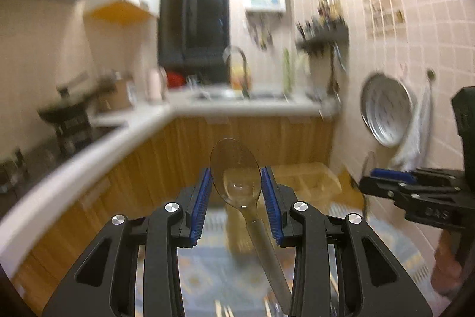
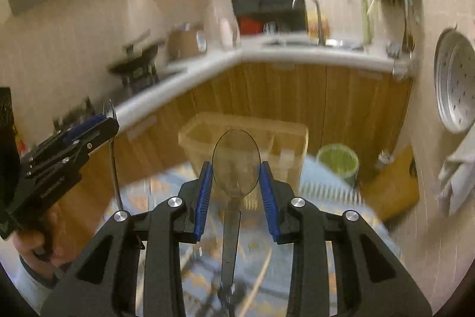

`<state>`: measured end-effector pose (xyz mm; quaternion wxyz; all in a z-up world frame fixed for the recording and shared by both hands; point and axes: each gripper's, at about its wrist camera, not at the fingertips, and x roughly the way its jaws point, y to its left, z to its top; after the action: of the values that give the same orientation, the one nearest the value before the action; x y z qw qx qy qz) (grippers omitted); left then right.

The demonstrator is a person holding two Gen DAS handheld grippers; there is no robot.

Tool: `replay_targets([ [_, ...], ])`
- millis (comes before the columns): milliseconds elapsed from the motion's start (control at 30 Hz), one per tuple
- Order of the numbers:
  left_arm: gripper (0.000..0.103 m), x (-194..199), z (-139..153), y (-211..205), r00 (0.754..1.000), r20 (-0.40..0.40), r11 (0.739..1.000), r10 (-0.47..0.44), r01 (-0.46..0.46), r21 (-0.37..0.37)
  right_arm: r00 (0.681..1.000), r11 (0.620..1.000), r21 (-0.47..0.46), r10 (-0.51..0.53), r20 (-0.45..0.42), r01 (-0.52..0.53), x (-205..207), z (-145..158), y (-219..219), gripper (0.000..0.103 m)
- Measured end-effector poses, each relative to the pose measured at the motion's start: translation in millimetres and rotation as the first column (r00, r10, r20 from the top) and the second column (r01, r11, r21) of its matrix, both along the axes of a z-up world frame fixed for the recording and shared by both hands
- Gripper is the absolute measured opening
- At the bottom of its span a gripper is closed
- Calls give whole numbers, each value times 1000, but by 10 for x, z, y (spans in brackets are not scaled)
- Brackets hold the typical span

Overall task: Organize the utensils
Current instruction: 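Grasp a clear plastic spoon with the left tool while the right tool grasps another, then carry both spoons over the beige basket and open both tools to drop them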

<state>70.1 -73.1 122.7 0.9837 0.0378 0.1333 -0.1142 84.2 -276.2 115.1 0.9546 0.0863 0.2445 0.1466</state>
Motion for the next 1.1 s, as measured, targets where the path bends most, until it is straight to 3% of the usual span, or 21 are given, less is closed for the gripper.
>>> replay_targets([
  [167,33,304,311,-194,983,168,997,78,-78,-4,994,993,88,-81,75,74,319,346,-216,29],
  [367,33,780,307,-354,956,261,991,131,-125,-38,968,975,109,-208,138,194,664,463,-481,29],
  [633,33,1279,-106,-383,953,227,979,203,-197,-46,957,965,24,-263,122,262,1100,-66,-398,30],
  [833,33,1367,-437,-413,951,214,972,224,-233,16,962,966,10,-259,83,259,1153,-465,-345,30],
  [1100,39,1281,-559,-299,974,138,983,181,-183,1,979,979,-46,-194,68,197,944,-579,-167,30],
])
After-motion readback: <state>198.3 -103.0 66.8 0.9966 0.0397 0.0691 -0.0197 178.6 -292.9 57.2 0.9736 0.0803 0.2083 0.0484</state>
